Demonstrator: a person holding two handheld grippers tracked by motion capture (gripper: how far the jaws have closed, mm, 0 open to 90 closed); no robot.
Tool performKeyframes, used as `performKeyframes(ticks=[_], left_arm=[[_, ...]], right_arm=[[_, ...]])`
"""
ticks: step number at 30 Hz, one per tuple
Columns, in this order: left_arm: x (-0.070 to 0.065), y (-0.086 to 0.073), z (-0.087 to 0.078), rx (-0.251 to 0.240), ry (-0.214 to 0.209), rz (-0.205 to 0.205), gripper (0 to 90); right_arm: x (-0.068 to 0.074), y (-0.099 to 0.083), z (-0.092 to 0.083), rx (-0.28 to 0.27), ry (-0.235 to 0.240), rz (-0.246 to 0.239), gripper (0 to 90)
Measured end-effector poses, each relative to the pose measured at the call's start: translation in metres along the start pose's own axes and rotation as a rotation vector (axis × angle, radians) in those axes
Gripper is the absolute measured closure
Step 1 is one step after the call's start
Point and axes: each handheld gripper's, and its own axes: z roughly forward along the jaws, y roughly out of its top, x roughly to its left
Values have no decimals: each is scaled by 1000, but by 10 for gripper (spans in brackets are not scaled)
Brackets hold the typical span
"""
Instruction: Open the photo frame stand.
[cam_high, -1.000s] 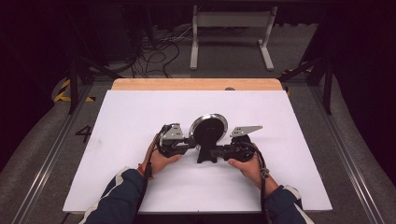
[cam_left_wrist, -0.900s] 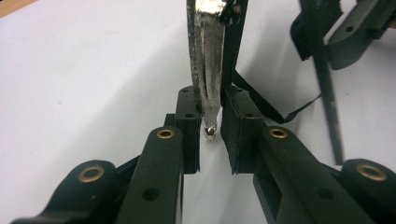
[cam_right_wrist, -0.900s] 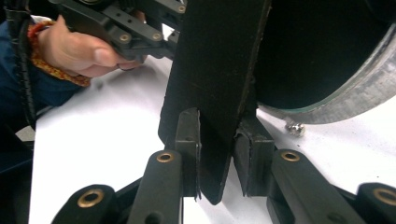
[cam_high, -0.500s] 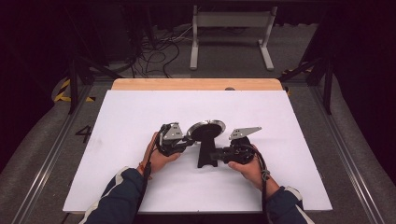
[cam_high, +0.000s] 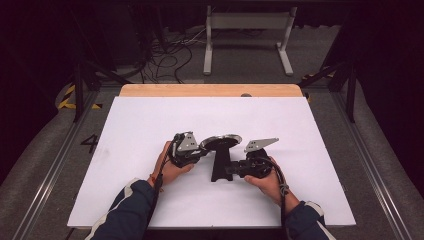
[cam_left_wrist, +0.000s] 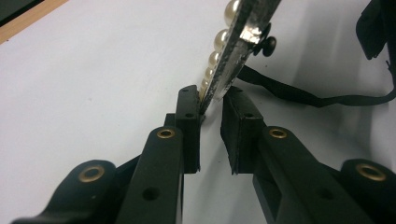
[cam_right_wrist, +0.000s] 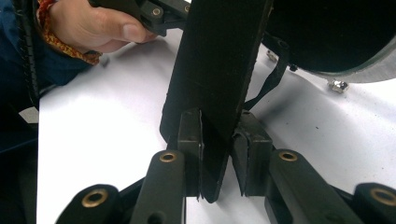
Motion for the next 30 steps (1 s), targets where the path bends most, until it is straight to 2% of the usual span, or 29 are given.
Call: performKeyframes(ticks=[7,23,26,30], left_arm=[[-2,1,2,9,16,16,774],[-2,0,3,-8,21,-6,761],[-3,-1,3,-20,19,-12,744],[-3,-1,0,-28,16,-9,677]], right_arm=[[0,-3,1,16,-14,-6,753],[3,-5,2,3,-47,-19,746],[4,-5,1,4,-52,-26,737],[6,-5,-1,-12,-56,-30,678]])
